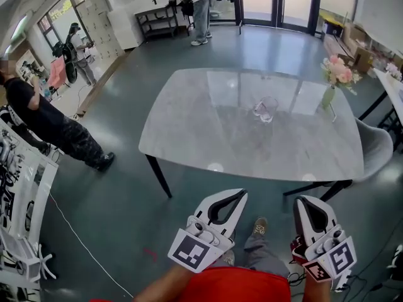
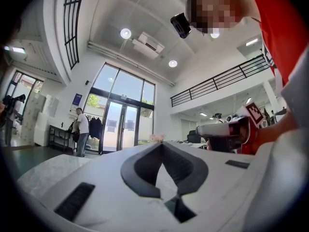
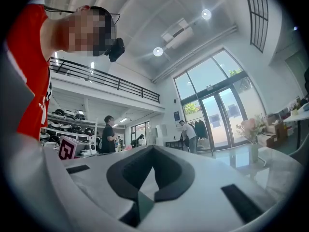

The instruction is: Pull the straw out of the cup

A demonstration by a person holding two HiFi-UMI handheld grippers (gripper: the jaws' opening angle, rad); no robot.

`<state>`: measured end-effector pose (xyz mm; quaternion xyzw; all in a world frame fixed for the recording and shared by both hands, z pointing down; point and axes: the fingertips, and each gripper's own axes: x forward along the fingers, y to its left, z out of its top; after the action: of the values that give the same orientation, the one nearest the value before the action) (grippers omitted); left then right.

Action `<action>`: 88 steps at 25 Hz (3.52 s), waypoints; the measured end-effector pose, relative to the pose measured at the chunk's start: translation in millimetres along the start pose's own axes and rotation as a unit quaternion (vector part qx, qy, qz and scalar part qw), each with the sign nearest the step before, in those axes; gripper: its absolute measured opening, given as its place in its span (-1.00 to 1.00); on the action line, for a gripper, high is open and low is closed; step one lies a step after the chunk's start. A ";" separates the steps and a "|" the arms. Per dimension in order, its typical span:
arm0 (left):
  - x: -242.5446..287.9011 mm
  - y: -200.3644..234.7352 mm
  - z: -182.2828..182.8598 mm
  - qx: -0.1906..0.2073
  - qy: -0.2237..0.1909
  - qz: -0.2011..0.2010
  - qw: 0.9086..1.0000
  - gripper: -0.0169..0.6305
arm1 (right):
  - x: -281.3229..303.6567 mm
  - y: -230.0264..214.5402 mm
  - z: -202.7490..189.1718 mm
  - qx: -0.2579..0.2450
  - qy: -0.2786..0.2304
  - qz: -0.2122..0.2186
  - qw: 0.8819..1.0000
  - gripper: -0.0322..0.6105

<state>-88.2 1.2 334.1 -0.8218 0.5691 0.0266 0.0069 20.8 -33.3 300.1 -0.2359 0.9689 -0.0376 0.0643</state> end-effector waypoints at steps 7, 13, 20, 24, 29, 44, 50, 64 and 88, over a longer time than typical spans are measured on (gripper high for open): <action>92.3 20.0 -12.0 -0.005 0.019 -0.007 1.000 -0.92 | 51.5 -89.4 11.9 0.001 -0.015 0.012 1.000 -0.88; 168.3 44.7 -26.9 -0.014 0.035 0.007 0.999 -0.92 | 79.8 -152.6 17.4 0.004 -0.013 0.023 1.000 -0.88; 231.0 99.0 -46.2 0.014 0.030 0.081 0.996 -0.93 | 99.4 -216.7 17.8 0.010 -0.008 0.035 0.999 -0.88; 248.4 129.2 -46.1 0.012 0.025 0.127 0.992 -0.82 | 107.7 -242.5 15.5 0.012 0.000 0.045 0.999 -0.88; 255.6 155.9 -51.6 0.009 0.033 0.148 0.988 -0.43 | 119.9 -257.4 14.9 0.020 0.005 0.047 0.999 -0.88; 302.8 198.8 -143.5 0.001 0.092 0.094 0.991 -0.03 | 132.0 -272.1 1.5 0.007 0.041 0.003 0.999 -0.88; 333.8 213.1 -168.6 0.020 0.103 0.074 0.992 -0.02 | 129.2 -280.1 -12.8 0.008 0.066 -0.025 0.998 -0.88; 376.1 230.0 -173.7 0.023 0.081 0.045 0.995 -0.55 | 136.0 -298.6 -27.0 0.012 0.091 -0.072 0.993 -0.88; 334.1 201.1 -65.2 0.014 0.048 0.038 0.998 -0.86 | 157.0 -290.8 -21.1 0.032 0.044 -0.051 0.997 -0.88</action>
<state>-156.8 -384.7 385.8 -0.7997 0.6000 -0.0209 -0.0099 11.0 -362.5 334.1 -0.2805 0.9559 -0.0823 0.0267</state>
